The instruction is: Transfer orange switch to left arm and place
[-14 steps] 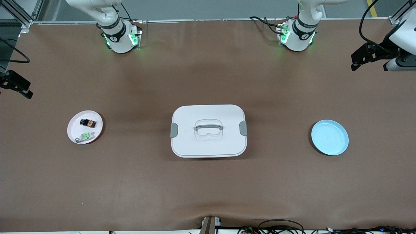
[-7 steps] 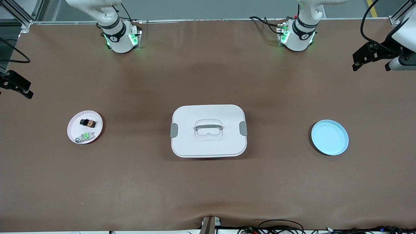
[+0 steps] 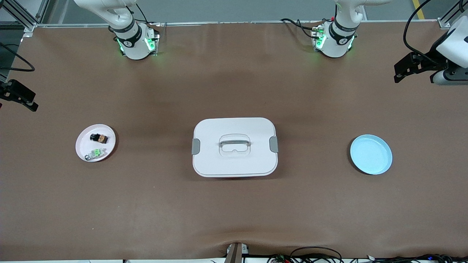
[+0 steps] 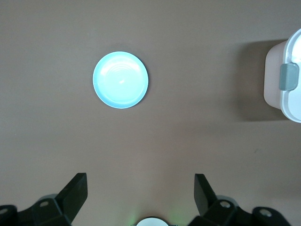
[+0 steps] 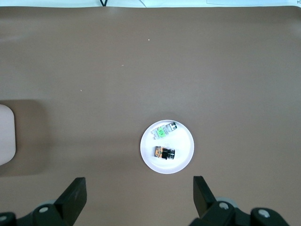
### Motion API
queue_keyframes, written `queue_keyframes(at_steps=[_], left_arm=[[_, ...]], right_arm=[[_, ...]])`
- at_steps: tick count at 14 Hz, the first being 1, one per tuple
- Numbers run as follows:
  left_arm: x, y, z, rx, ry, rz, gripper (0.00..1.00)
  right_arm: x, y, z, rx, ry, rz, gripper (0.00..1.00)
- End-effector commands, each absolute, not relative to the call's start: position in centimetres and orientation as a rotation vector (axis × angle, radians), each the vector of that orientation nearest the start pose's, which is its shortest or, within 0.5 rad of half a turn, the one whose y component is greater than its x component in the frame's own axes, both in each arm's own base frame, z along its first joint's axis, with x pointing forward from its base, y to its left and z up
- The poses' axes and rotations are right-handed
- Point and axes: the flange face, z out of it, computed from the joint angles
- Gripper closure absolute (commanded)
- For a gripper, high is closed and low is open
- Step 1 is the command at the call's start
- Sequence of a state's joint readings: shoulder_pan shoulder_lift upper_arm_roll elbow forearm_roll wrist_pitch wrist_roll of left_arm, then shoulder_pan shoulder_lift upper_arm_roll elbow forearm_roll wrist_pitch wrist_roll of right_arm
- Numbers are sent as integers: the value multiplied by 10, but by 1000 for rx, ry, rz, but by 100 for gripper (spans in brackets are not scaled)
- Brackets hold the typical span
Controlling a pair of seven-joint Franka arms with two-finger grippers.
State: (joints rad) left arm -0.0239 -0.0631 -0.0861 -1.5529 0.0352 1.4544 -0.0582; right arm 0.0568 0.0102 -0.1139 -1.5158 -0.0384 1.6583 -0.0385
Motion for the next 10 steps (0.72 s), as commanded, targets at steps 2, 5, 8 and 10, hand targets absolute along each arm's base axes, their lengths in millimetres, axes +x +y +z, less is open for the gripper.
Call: queue_keyframes(at_steps=[2,5,8,10], left_arm=[[517,-54,657,-3078,83,66,0],[518,-54,656,-3078,93,64,0],[519,-53,655,-3079,91,62,0],[519,-53,655,-3079,93,62,0]], right_arm=[[570,-32,645,-3172,-6,-168,0],[566,-24,630,-3186,-31,-12,0],[577,-28,600,-3187,-3,81,0],[585,-41,576,-3186,31,138,0]])
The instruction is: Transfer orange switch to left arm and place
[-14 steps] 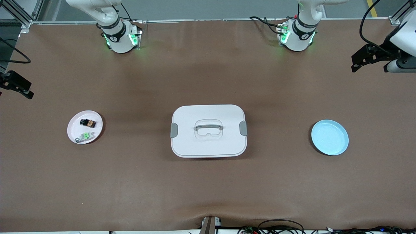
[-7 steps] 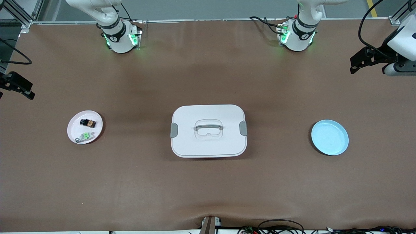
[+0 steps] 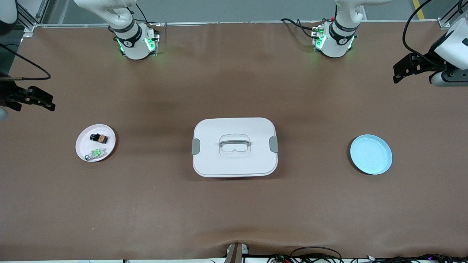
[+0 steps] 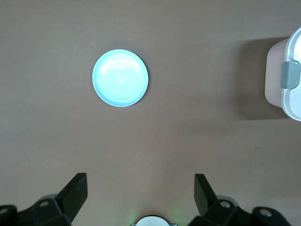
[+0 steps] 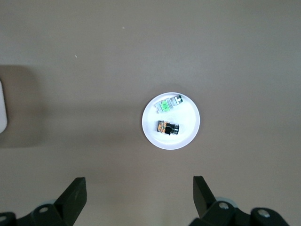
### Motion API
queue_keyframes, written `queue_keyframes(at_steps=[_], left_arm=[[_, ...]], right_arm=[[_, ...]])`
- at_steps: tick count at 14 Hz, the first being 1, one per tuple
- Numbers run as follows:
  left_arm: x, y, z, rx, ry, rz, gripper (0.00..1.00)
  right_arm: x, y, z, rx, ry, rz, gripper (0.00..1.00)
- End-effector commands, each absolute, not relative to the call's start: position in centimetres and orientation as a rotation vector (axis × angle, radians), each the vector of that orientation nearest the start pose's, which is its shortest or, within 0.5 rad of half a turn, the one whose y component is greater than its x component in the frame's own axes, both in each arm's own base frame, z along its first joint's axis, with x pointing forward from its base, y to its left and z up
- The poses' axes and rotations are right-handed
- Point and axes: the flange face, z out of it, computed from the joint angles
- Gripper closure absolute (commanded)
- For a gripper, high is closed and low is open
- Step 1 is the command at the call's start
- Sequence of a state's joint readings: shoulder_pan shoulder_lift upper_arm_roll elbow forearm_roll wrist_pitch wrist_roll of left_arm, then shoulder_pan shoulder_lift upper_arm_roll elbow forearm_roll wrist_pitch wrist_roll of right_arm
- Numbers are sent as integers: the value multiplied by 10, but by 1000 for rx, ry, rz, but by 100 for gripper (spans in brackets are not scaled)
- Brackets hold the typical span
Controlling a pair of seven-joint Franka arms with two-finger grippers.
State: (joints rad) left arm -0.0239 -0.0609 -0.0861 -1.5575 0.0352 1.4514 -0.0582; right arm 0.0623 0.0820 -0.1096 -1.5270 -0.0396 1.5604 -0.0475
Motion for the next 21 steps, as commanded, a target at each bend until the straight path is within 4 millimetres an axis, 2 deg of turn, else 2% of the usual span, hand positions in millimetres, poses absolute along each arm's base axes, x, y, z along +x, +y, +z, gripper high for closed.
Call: queue_keyframes(at_steps=[1,5,8,14,17,21], left_arm=[[520,-53,655,-3079,93,60,0],[526,-54,652,-3081,104,39,0],[527,-54,650,-3081,105,36,0],[527,-54,647,-3081,105,41,0],[528,-54,642,-3080,106,48,0],[528,-54,639,-3080,106,53,0]], right_arm=[[589,-49,559,-3184,49,170,0],[592,-70,493,-3181,83,199,0],[588,-78,454,-3182,93,170,0],[566,-81,372,-3179,94,155,0],[552,-80,340,-3179,94,138,0],[546,-97,292,-3182,136,113,0]])
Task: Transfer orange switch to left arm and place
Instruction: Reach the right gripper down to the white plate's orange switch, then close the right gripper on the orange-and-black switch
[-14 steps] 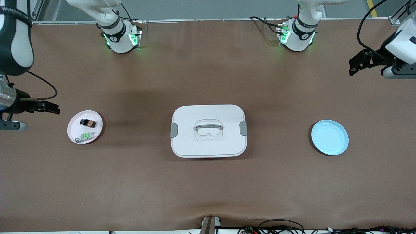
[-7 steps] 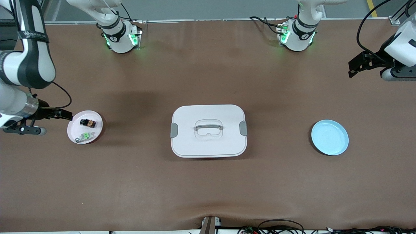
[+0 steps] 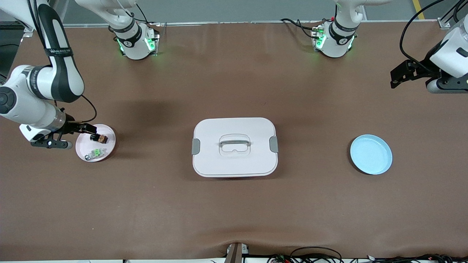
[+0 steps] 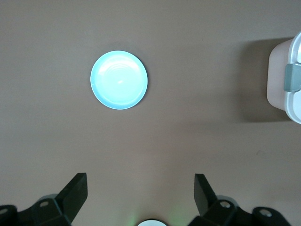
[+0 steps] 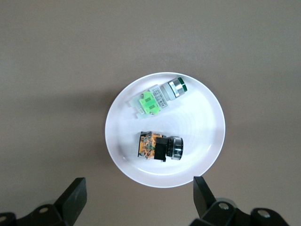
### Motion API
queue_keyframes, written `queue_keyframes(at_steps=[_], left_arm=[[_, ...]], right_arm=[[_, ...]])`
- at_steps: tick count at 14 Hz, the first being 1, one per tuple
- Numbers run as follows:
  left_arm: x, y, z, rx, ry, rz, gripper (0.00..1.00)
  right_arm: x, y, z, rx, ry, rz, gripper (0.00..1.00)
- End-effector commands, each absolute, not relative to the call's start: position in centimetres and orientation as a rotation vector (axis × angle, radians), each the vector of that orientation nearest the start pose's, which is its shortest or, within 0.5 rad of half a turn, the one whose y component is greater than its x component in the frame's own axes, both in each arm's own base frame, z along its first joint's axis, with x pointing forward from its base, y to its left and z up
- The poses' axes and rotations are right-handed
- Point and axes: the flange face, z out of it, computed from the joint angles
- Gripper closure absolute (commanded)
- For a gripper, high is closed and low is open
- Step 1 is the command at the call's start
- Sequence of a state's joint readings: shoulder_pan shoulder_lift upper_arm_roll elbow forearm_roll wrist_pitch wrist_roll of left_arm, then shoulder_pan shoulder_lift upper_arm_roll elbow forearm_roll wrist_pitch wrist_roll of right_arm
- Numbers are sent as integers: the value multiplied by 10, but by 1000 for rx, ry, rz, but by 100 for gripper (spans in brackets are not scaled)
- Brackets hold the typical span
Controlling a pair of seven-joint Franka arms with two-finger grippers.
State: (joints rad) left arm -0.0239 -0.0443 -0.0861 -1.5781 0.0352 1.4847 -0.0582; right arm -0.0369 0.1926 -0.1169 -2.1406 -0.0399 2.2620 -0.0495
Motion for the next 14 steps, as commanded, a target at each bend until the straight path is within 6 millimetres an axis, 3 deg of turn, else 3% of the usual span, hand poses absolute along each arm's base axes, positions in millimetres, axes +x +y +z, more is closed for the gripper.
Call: queue_keyframes(at_steps=[1,8,14], left_arm=[[528,-54,639,-3080,106,53,0],[529,-54,638,-3080,107,43,0],[529,-54,638,-3081,109,39,0]], right_arm=[[543,-100,281,-3181,146,118,0],[542,-111,211,-3192,167,78,0],[539,-111,190,-3191,169,110,0]])
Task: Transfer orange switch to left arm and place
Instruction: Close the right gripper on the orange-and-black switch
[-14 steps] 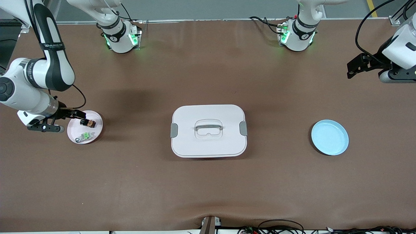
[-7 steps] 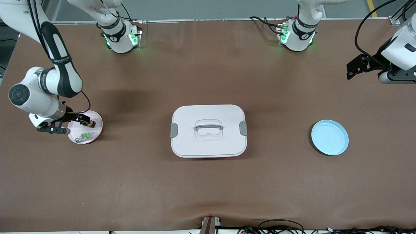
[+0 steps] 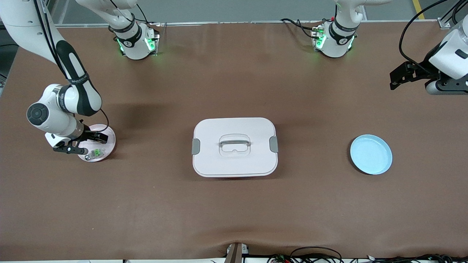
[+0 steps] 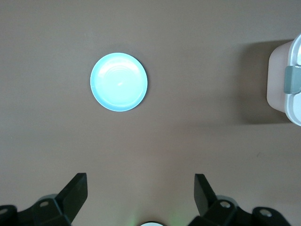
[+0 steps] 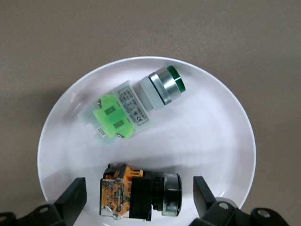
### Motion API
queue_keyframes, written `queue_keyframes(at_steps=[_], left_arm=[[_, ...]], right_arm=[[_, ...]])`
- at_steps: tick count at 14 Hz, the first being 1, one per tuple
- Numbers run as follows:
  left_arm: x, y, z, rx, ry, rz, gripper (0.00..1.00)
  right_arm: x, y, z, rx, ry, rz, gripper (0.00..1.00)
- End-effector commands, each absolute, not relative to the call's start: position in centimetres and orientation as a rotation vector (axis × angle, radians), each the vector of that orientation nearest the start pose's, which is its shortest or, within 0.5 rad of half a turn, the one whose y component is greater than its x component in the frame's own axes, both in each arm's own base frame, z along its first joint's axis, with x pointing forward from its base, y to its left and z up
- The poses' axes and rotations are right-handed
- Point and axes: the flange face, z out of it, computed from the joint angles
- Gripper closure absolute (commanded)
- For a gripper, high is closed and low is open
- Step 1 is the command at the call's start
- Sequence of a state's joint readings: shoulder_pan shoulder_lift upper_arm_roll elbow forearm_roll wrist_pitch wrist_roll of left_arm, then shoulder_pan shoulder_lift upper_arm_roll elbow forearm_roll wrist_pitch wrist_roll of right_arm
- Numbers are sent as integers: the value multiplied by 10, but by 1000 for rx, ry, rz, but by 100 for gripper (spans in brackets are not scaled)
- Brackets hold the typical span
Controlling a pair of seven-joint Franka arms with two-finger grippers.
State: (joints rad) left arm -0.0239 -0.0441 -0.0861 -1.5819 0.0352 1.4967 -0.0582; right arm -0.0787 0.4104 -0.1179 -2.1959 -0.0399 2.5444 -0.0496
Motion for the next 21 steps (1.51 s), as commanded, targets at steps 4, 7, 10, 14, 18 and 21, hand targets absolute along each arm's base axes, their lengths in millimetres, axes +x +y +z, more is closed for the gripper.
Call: queue_keyframes(at_steps=[4,7,10,14,18,21], left_arm=[[529,-53,638,-3081,107,41,0],[529,-54,638,-3080,109,39,0],[529,-53,638,-3081,102,41,0],[529,-52,638,-3081,102,39,0],[529,-49,638,-3081,95,39,0],[530,-49,638,-3081,95,41,0]], right_arm=[[534,-111,186,-3187,172,142,0],[533,-111,182,-3187,169,151,0],[533,-111,181,-3187,169,154,17],[532,-113,179,-3186,173,159,54],[533,-112,180,-3187,139,157,71],[535,-111,186,-3185,126,167,72]])
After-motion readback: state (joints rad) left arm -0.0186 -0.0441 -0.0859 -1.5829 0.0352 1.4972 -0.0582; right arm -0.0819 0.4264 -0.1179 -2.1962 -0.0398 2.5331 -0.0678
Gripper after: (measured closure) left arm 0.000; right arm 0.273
